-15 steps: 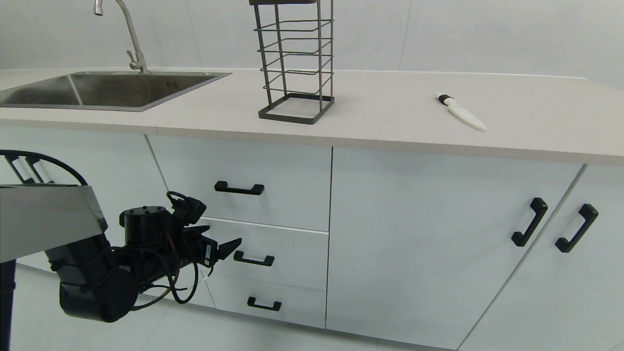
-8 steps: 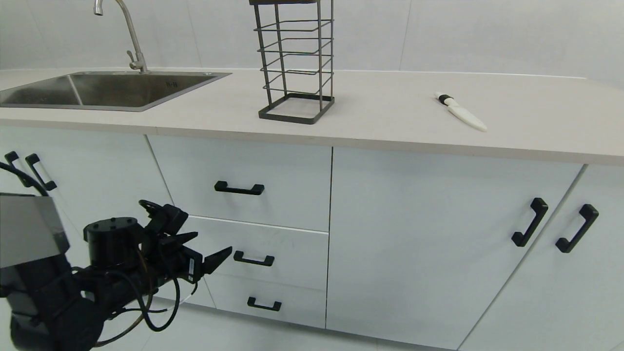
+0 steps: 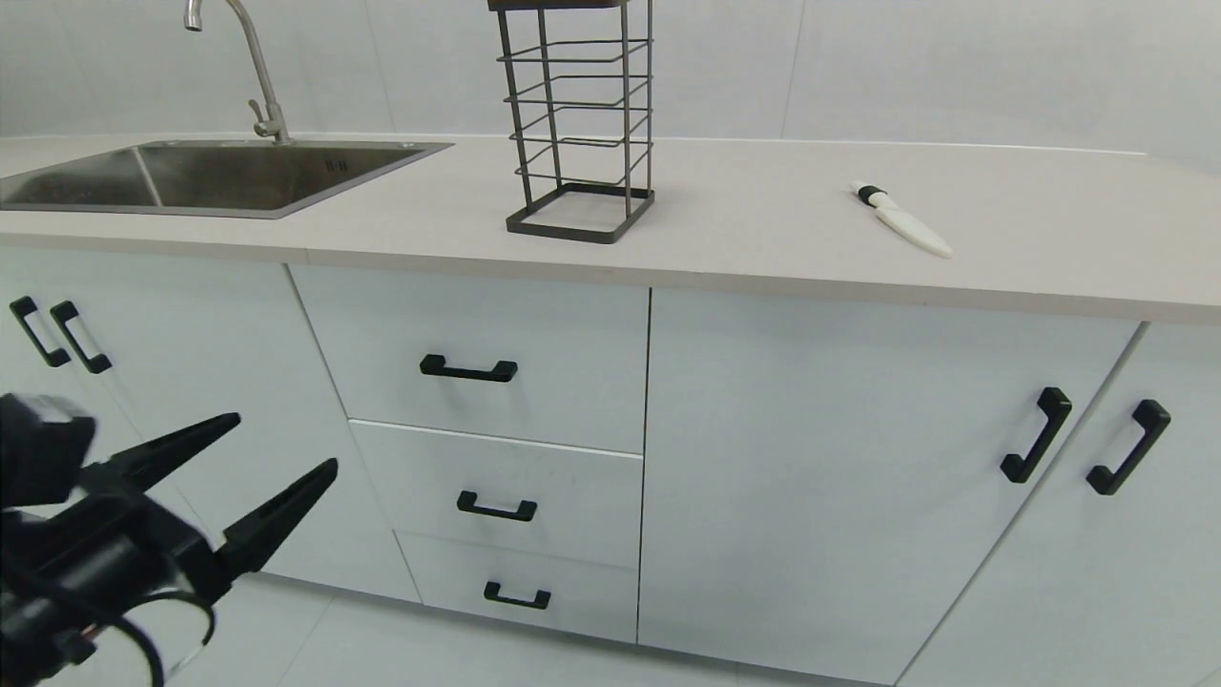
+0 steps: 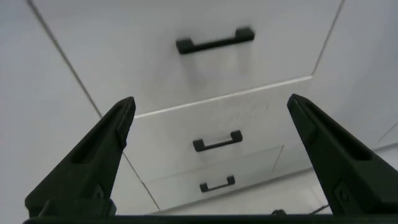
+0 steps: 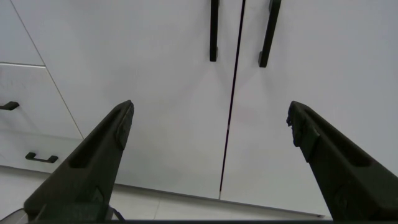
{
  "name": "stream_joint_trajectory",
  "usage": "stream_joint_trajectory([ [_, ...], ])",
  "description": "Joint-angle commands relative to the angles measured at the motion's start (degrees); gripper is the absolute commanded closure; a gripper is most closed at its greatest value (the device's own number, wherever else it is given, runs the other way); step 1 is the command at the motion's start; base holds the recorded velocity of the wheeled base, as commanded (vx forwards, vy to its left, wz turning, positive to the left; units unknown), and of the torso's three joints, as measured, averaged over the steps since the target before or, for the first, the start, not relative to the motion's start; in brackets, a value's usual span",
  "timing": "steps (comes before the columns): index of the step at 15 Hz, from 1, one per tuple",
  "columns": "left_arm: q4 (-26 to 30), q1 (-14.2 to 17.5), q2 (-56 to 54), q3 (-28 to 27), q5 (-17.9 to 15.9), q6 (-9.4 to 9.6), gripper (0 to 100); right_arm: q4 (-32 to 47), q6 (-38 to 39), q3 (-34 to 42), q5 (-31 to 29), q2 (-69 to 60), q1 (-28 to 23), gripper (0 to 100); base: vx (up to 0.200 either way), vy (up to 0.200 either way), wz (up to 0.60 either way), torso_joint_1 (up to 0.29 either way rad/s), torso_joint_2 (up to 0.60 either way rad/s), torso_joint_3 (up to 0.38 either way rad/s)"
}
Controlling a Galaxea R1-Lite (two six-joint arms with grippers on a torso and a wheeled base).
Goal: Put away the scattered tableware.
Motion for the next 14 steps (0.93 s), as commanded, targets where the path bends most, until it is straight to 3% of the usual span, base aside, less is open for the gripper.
stream_joint_trajectory([
  [1, 23.01, 3.52, -35.87, 2.17, 0.41, -2.11, 0, -0.01, -0.08, 0.0, 0.0, 0.09, 0.0, 0, 0.0, 0.0, 0.0, 0.0, 0.0, 0.0],
  [4, 49.56, 5.1, -57.49, -0.91, 0.41, -2.2, 0, -0.01, -0.08, 0.0, 0.0, 0.09, 0.0, 0, 0.0, 0.0, 0.0, 0.0, 0.0, 0.0],
  [6, 60.1, 5.1, -65.57, -0.73, 0.23, -2.11, 0, -0.01, 0.0, 0.0, 0.0, 0.09, 0.0, 0, 0.0, 0.0, 0.0, 0.0, 0.0, 0.0],
  [8, 63.27, 4.05, -69.26, 2.08, 0.76, -2.29, 0, -0.01, 0.0, 0.0, 0.0, 0.09, 0.0, 0, 0.0, 0.0, -0.3, 0.001, 0.0, 0.004],
  [9, 63.27, 3.69, -69.79, 2.17, 2.43, -3.26, 0, -0.01, 0.0, 0.0, 0.0, 0.09, 0.0, 0, 0.0, 0.0, -0.6, -0.002, 0.0, 0.002],
  [11, 63.27, 3.78, -69.79, 2.17, 5.68, -3.26, 0, -0.01, 0.0, 0.0, 0.08, 0.09, 0.0, 0, 0.0, 0.0, -0.6, -0.002, 0.01, 0.005],
  [12, 63.97, 3.78, -69.79, 2.17, 11.13, -2.11, 0, -0.01, 0.0, 0.0, 0.0, 0.09, 0.0, 0, 0.0, 0.0, -0.6, 0.007, 0.0, -0.007],
  [13, 66.61, 3.69, -69.79, 2.17, 15.35, -2.2, 0, -0.01, 0.0, 0.0, 0.0, 0.09, 0.0, 0, 0.0, 0.0, -0.6, -0.002, 0.0, 0.007],
  [14, 66.7, 3.69, -69.79, 2.17, 16.31, -2.99, 0, -0.01, -0.08, 0.0, 0.0, 0.09, 0.0, 0, 0.0, 0.0, 0.0, 0.0, 0.0, 0.0],
])
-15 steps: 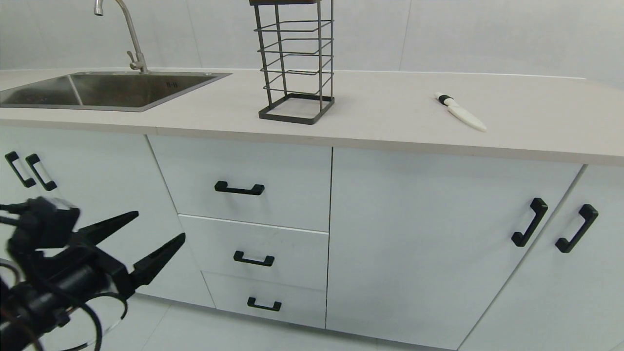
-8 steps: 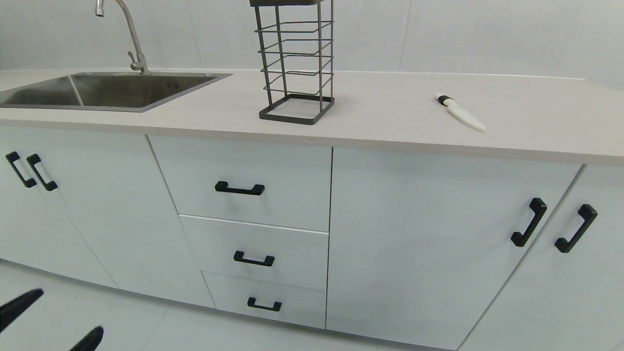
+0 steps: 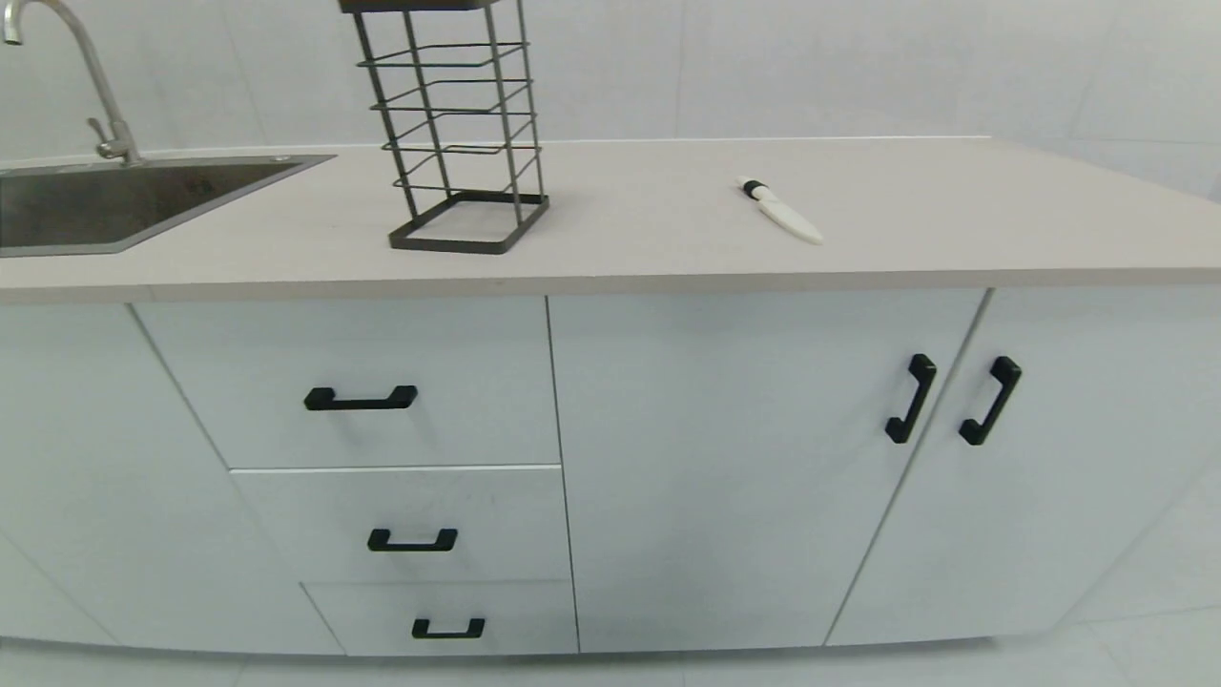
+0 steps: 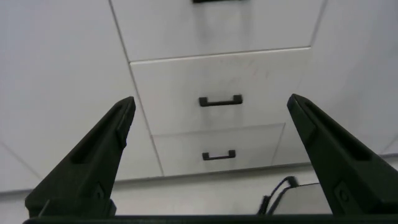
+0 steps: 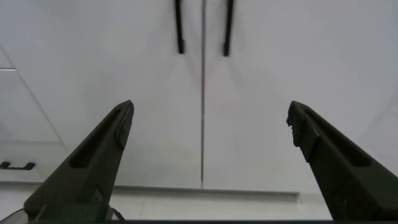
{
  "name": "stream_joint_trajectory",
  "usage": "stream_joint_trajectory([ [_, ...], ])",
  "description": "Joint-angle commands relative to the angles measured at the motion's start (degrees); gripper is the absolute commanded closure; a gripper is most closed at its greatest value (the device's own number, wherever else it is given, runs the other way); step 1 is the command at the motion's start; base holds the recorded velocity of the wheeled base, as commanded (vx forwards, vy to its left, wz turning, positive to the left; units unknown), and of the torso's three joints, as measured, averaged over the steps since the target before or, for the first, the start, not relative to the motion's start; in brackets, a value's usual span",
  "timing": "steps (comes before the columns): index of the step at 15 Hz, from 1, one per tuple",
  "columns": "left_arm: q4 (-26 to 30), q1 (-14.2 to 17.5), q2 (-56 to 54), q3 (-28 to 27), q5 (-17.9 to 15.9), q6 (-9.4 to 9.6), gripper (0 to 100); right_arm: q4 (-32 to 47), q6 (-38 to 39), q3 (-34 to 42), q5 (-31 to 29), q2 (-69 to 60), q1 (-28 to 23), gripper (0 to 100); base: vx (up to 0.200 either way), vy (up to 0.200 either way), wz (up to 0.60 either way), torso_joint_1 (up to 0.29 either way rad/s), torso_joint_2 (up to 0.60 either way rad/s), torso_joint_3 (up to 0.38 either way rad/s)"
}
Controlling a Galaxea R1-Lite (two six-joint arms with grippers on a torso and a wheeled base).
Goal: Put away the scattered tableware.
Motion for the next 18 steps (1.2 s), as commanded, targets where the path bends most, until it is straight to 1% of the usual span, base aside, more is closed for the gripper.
stream_joint_trajectory([
  [1, -0.32, -0.02, -0.88, 0.11, 0.73, -2.18, 0, 0.02, -0.03, 0.0, 0.02, 0.09, 0.0, 0, 0.0, 0.0, 0.0, 0.0, 0.0, 0.0],
  [3, -0.4, -0.02, -0.88, 0.11, 0.73, -2.7, 0, 0.02, 0.05, 0.0, 0.02, 0.09, 0.0, 0, 0.0, 0.0, 0.0, 0.0, 0.0, 0.0],
  [7, -0.4, -0.11, -0.88, 0.11, 0.3, -2.26, 0, 0.02, -0.03, 0.0, 0.02, 0.09, 0.0, 0, 0.0, 0.0, 0.0, 0.0, 0.0, 0.0],
  [8, -0.4, -0.11, -0.88, 0.11, 0.3, -2.7, 0, 0.02, -0.03, 0.0, 0.02, 0.09, 0.0, 0, 0.0, 0.0, 0.0, 0.0, 0.0, 0.0],
  [12, -0.32, -0.02, -0.88, 0.11, 0.38, -2.7, 0, 0.02, -0.03, 0.0, 0.02, 0.09, 0.0, 0, 0.0, 0.0, 0.0, 0.0, 0.0, 0.0],
  [15, -0.32, -0.02, -0.88, 0.11, 0.38, -2.44, 0, 0.02, -0.03, 0.0, 0.02, 0.09, 0.0, 0, 0.0, 0.0, 0.0, 0.139, -0.12, -0.045],
  [17, -0.4, -0.02, -0.88, 0.11, 0.47, -2.7, 0, 0.02, -0.03, 0.0, 0.02, 0.09, 0.0, 0, 0.0, 0.0, 0.0, 0.129, -0.02, -0.083],
  [18, -0.4, -0.02, -0.88, 0.11, 0.47, -2.79, 0, 0.02, -0.03, 0.0, 0.02, 0.09, 0.0, 0, 0.2, 0.0, 0.0, 0.041, -0.03, -0.036],
])
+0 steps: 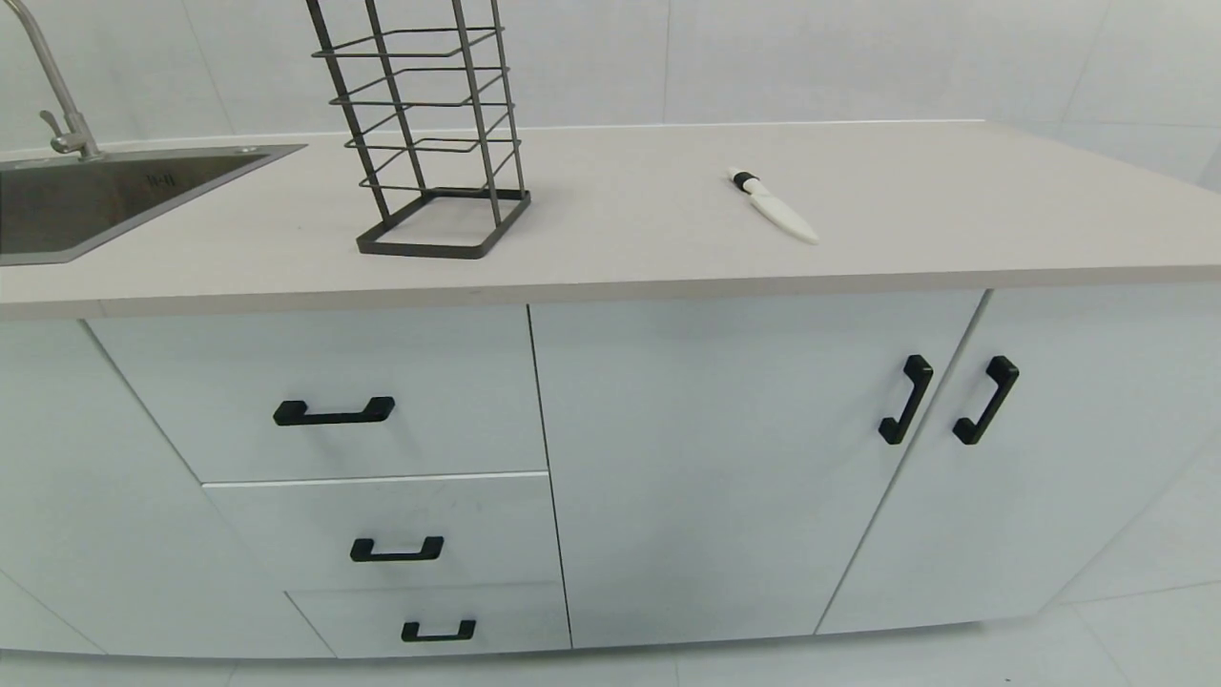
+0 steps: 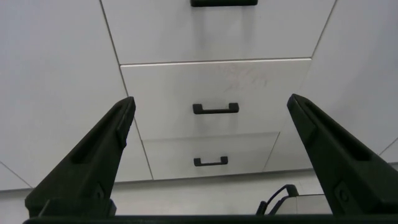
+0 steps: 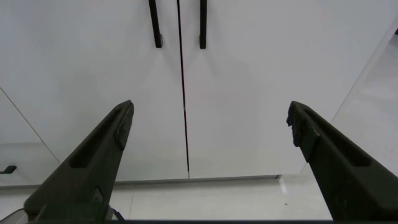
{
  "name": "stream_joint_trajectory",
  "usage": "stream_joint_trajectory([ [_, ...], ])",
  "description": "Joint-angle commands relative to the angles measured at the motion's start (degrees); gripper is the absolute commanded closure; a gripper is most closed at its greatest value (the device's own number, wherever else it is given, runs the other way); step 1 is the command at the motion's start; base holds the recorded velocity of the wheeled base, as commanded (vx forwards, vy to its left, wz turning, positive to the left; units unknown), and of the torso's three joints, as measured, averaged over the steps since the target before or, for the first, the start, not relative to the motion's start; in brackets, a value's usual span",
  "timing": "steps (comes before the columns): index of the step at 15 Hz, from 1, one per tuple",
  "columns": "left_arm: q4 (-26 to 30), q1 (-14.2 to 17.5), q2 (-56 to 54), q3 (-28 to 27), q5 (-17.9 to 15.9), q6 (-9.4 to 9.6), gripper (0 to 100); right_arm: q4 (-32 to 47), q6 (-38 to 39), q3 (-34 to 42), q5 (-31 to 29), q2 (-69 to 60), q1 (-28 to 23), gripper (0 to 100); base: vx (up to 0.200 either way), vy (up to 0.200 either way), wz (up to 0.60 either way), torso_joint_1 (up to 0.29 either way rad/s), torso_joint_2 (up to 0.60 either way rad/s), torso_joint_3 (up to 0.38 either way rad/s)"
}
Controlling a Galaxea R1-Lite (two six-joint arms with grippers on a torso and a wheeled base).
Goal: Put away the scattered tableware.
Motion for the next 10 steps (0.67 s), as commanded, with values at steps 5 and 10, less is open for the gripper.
stream_joint_trajectory([
  [5, -0.06, 0.0, 0.16, 0.0, 0.01, 0.13, 0, -0.03, -0.02, 0.0, 0.02, 0.09, 0.0, 0, 0.16, 0.0, 0.0, 0.015, -0.03, -0.025],
  [10, -0.06, 0.0, 0.16, 0.0, 0.01, 0.04, 0, -0.03, -0.02, 0.0, 0.02, 0.09, 0.0, 0, 0.0, 0.0, 0.0, 0.0, 0.0, 0.0],
])
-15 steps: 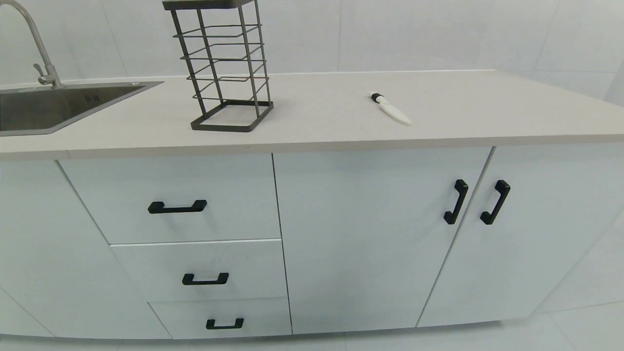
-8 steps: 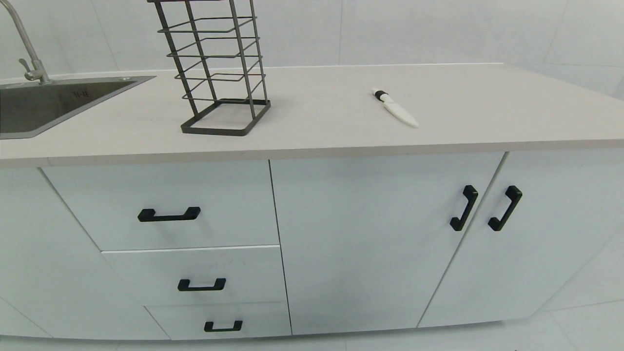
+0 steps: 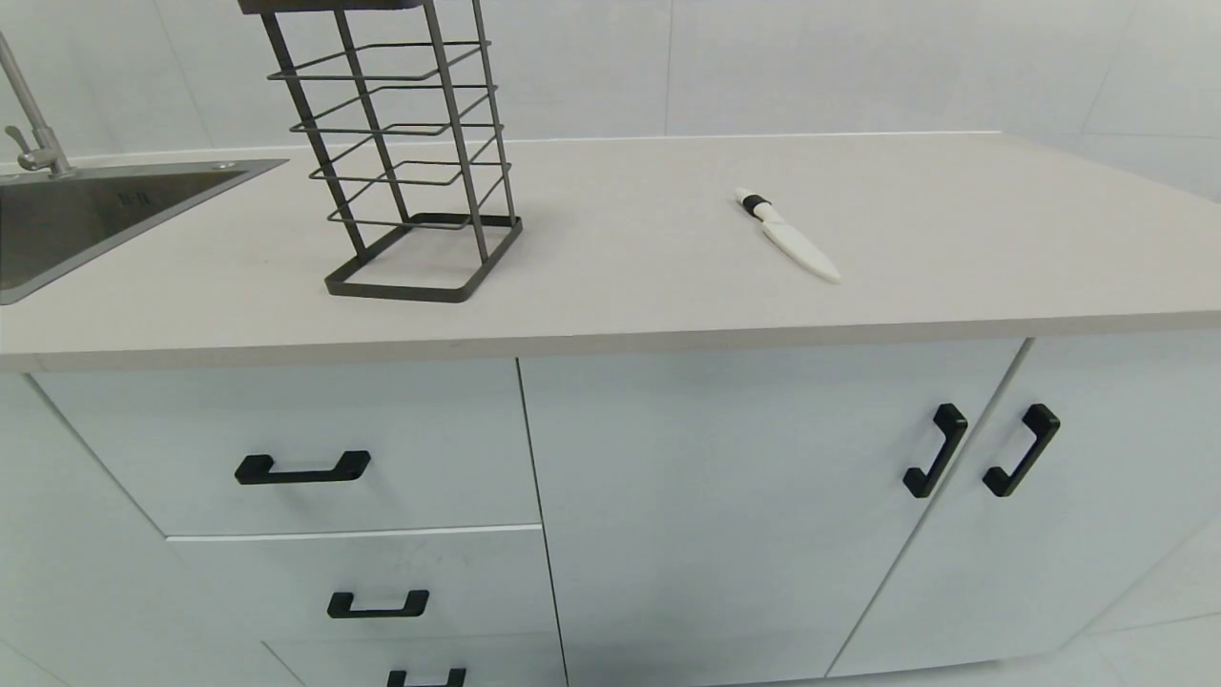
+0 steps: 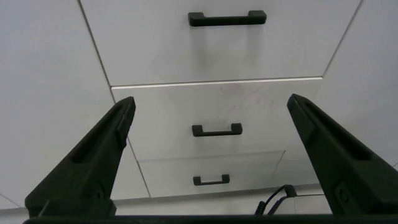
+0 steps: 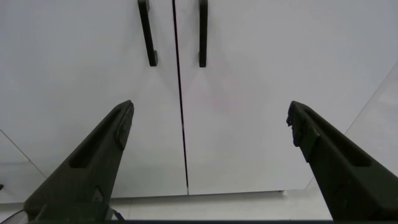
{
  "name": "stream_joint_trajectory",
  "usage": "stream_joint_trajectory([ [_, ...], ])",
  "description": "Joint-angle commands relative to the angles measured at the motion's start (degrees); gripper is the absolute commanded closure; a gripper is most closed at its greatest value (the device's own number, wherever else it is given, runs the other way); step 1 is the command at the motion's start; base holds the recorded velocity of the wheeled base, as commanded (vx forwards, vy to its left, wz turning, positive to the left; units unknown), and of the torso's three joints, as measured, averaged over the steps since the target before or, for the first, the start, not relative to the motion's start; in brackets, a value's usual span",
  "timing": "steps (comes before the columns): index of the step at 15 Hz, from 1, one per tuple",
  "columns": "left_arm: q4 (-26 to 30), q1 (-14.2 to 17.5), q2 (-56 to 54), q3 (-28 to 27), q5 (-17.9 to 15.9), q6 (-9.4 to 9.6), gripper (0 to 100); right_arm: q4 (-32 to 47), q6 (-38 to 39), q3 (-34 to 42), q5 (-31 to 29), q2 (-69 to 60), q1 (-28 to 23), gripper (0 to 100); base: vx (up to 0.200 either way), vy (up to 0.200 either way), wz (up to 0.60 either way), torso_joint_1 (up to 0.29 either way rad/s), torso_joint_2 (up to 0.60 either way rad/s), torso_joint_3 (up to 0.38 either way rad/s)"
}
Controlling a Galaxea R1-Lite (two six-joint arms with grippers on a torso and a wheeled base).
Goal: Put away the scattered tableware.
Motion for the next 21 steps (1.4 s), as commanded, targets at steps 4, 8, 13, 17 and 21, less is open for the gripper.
stream_joint_trajectory([
  [4, -0.06, 0.0, 0.11, 0.0, 0.1, -0.01, 0, -0.03, -0.02, 0.0, 0.02, -0.01, 0.0, 0, 0.0, 0.0, 0.0, 0.0, 0.0, 0.0],
  [8, 0.02, 0.0, 0.11, 0.0, 0.18, -0.01, 0, -0.03, -0.02, 0.0, 0.02, -0.01, 0.0, 0, 0.0, 0.0, 0.0, 0.185, -0.32, -0.132],
  [13, 0.02, 0.0, 0.11, 0.0, 0.18, -0.01, 0, -0.03, -0.02, 0.0, 0.02, -0.01, 0.0, 0, 0.0, 0.0, 0.0, 0.242, -0.54, -0.231],
  [17, 0.02, 0.0, 0.11, 0.0, 0.18, -0.01, 0, -0.03, -0.02, 0.0, 0.02, -0.01, 0.0, 0, 0.0, 0.0, 0.0, 0.134, -0.48, -0.222],
  [21, 0.02, 0.0, 0.11, 0.0, 0.27, -0.01, 0, -0.03, -0.02, 0.0, 0.02, -0.01, 0.0, 0, 0.0, 0.0, 0.0, 0.367, -0.48, -0.232],
])
